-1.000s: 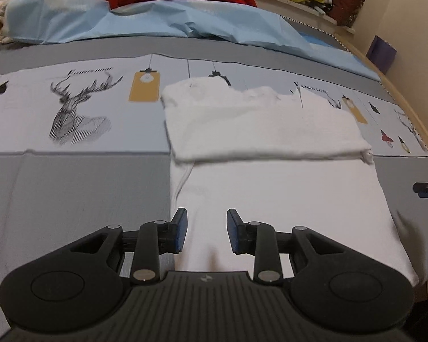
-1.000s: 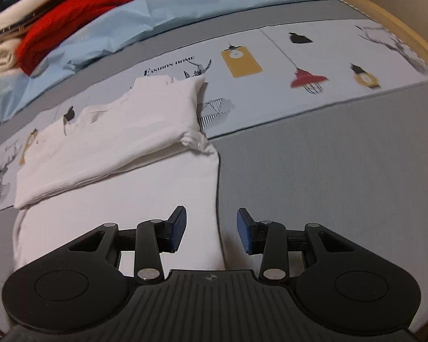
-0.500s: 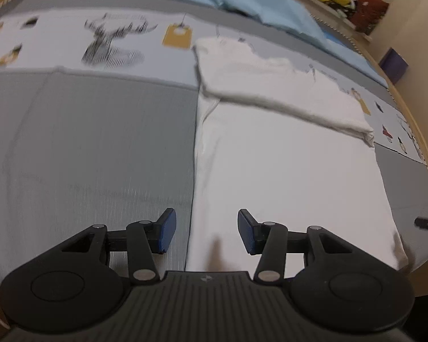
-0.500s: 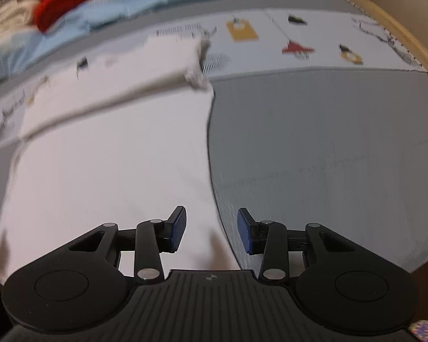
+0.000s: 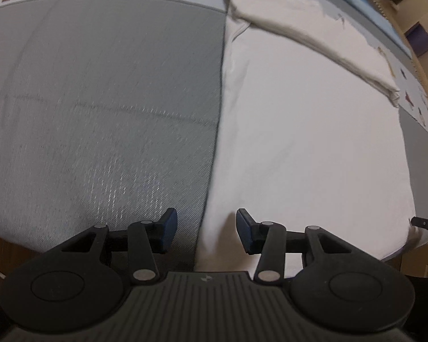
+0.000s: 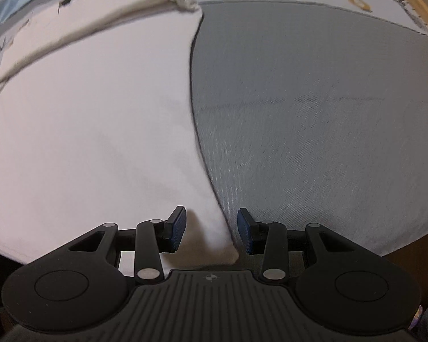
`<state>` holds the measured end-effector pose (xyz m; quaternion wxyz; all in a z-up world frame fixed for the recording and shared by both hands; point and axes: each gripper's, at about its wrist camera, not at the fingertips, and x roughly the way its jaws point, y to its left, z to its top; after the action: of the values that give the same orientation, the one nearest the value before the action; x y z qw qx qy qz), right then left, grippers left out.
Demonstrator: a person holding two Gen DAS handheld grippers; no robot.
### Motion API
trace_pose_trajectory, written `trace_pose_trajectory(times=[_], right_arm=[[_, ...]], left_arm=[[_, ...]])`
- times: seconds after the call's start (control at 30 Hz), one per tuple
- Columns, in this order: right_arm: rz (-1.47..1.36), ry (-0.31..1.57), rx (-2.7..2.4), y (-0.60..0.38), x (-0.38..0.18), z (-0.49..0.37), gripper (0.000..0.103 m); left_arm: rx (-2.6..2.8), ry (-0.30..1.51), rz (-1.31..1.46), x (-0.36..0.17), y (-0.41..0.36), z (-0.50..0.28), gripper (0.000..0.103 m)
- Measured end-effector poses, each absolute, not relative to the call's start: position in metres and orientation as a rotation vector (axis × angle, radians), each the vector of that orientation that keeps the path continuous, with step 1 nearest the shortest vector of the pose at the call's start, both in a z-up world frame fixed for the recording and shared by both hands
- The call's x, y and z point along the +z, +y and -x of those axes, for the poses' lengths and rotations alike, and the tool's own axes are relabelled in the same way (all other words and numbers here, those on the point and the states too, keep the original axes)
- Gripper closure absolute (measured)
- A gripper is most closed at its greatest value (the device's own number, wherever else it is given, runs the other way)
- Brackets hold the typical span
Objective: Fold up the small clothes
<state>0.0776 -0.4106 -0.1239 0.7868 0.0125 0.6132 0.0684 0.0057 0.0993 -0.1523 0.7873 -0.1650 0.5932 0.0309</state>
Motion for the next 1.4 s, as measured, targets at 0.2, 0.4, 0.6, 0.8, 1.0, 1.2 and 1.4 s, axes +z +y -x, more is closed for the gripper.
trace_pose_trajectory(times=[0.2,0.4,0.6,0.8,1.0,1.2,1.4], right_arm=[[0.034,1.371,0.160,-0.405,-0.134,-0.074,0.064],[0.022,1.364,0.217,-0.402,-0.129,-0.068,0.096],[-0.101,1.226,0.258,-0.411,-0.076,-0.067,0.097],[-0.170,1.063,0.329,-0.425,-0.012,-0.045,0.097],[-0.298,0.940,0.376,-0.476,0.037,-0.008,0.098],[-0.448,0.829,0.424,-0.499,0.071,0.036,0.098],[-0.432,0.872,0.376,-0.475,0.051,-0.014,0.098]], left_arm=[[0.036,1.333,0.282,-0.160,0.086,-0.006,0.079],[-0.004,1.321,0.221,-0.154,0.074,-0.001,0.098],[-0.063,1.213,0.194,-0.109,0.071,0.007,0.099],[-0.128,1.085,0.172,-0.043,0.079,0.031,0.099],[-0.187,0.980,0.198,0.025,0.107,0.090,0.099],[-0.192,0.922,0.281,0.061,0.131,0.139,0.099],[-0.141,0.951,0.312,0.036,0.146,0.067,0.099]])
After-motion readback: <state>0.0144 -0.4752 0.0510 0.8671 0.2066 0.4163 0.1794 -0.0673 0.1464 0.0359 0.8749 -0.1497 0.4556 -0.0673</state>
